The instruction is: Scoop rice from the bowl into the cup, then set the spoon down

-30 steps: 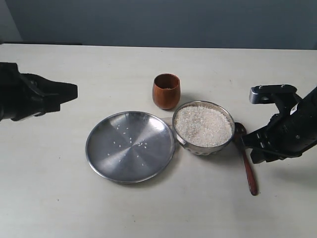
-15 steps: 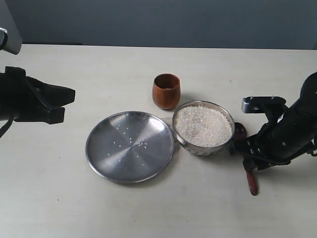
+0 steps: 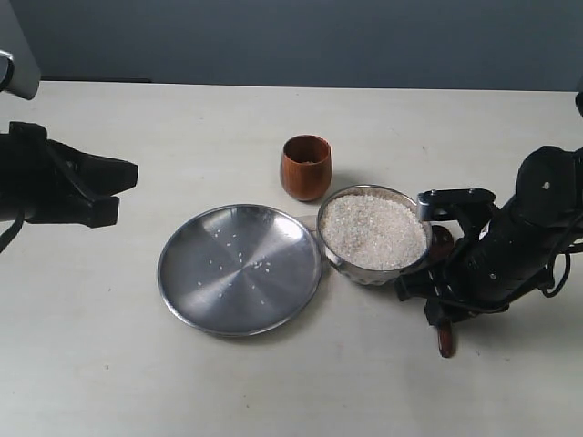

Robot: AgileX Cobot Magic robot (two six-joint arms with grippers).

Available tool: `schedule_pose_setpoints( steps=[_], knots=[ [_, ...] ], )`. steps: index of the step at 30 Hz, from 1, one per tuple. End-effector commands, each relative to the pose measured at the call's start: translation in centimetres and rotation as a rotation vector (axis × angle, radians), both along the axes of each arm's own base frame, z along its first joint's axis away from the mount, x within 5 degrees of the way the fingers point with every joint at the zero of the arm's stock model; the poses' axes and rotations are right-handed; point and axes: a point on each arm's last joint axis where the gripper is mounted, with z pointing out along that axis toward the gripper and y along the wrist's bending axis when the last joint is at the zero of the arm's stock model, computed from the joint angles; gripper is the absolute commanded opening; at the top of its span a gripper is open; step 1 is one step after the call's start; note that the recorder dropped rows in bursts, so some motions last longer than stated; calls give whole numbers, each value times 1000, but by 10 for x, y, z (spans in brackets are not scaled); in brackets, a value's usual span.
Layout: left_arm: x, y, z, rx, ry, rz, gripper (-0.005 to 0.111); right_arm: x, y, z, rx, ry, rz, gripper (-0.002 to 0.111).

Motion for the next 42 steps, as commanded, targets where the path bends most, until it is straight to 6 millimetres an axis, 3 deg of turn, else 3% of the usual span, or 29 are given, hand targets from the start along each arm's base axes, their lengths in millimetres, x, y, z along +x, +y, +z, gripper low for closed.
schedule_pose_setpoints(
  steps=[1,13,33,39,42],
  knots=[
    [2,-1,2,4,-6,-4,0,-2,-1,-1,-24,11,4,31],
    [1,-2,2,-2,-4,-13,0,0,-33,0,-385,-4,19,31],
    [-1,-5,2,-18,2,-42,0,-1,-36,0,-424,10,211,31],
    [-1,-5,2,-20,3,-46,0,-1,-37,-1,-411,16,196,9],
    [-1,-5,2,-20,3,-46,0,0,-40,0,-372,15,132,6]
  ],
)
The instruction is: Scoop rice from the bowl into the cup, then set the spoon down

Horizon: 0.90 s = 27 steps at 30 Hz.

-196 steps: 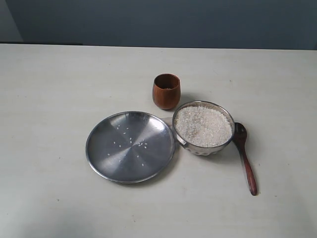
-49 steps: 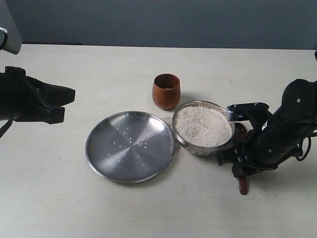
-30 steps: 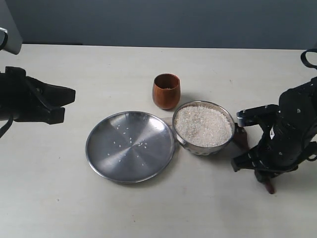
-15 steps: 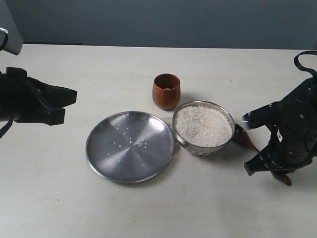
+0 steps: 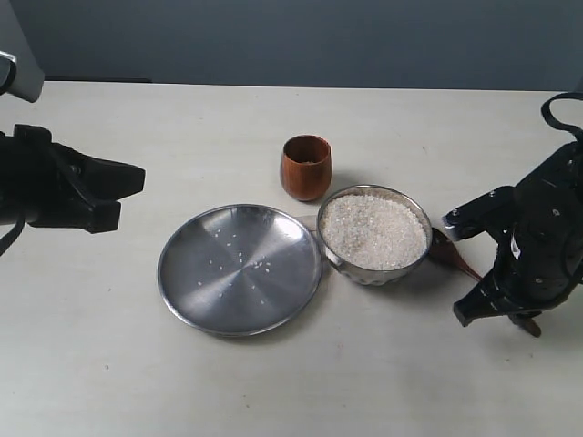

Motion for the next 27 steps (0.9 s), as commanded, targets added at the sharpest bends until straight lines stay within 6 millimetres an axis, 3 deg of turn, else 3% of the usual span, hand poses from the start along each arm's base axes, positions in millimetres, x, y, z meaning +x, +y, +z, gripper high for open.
schedule_pose_setpoints(
  steps=[1,4,10,14,16,20,27],
  knots=[
    [1,-2,2,-2,-4,-9,0,0,-5,0,42,-5,-65,6],
    [1,-2,2,-2,-4,-9,0,-1,-5,9,70,-61,-56,6],
    [1,-2,2,-2,-4,-9,0,-3,-4,49,136,-224,-4,6],
    [1,-2,2,-3,-3,-12,0,-20,3,86,245,-340,279,-1],
    [1,-2,2,-3,-3,-12,0,-29,-1,93,256,-414,300,-1],
    [1,-2,2,-3,-3,-12,0,-38,-26,92,273,-516,158,-1],
    [1,-2,2,-4,-3,-14,0,-42,-43,86,265,-602,70,-1]
  ],
)
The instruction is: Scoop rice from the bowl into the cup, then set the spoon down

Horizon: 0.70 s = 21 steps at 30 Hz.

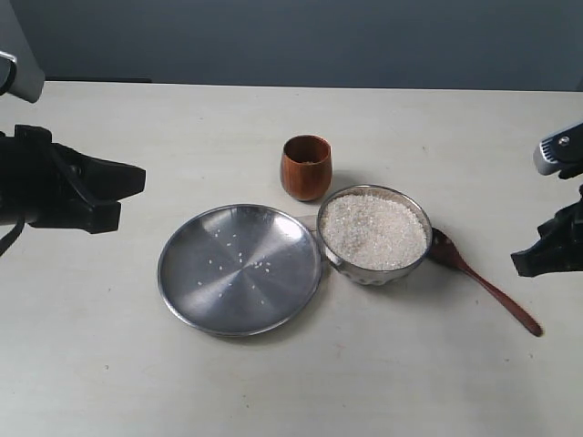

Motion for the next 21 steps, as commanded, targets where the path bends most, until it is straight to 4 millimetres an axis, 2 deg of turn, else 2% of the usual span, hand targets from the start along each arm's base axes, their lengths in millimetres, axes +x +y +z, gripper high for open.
schedule_pose_setpoints(
  steps=[1,5,10,16,18,19,21],
  knots=[
    [1,-2,2,-4,-3,-9,0,-3,-8,-8,-2,-72,-33,-1],
    [1,-2,2,-3,-4,-7,0,-6,-10,-32,-50,-61,15,-1],
    [1,-2,2,-3,-4,-7,0,-3,-9,-55,-56,81,17,-1],
    [1,-1,2,-2,-4,-5,0,9,-6,-58,9,192,-45,1],
    [1,-1,2,-2,-4,-5,0,10,-6,-61,7,215,-45,18],
    [1,-1,2,-2,-4,-5,0,11,-6,-63,5,223,-44,30],
    [1,-1,2,-2,-4,-5,0,11,-6,-65,3,236,-42,41]
  ],
)
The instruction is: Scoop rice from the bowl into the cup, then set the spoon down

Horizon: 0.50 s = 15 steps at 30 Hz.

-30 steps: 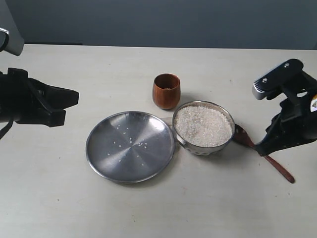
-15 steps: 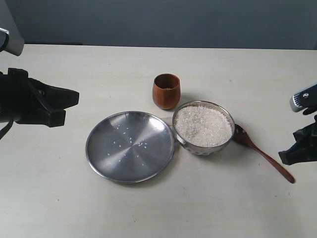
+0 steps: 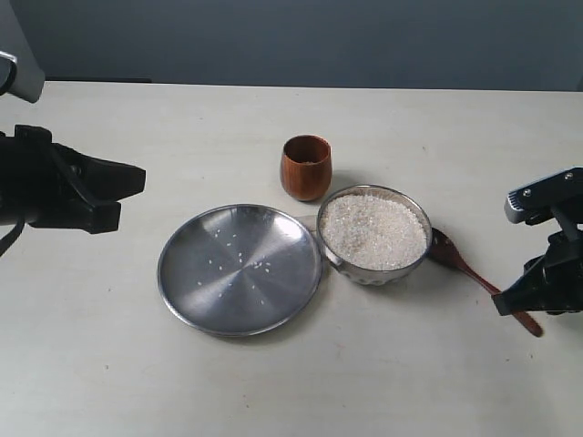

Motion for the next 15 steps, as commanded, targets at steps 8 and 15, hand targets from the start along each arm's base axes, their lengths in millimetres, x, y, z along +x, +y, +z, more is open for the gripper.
schedule_pose_setpoints(
  steps=[8,15],
  knots=[
    [1,-1,2,-2,-4,-5,0,3,-1,-16,-24,68,43,38],
    [1,-1,2,-2,-4,-5,0,6,-2,-32,-45,112,64,38]
  ],
)
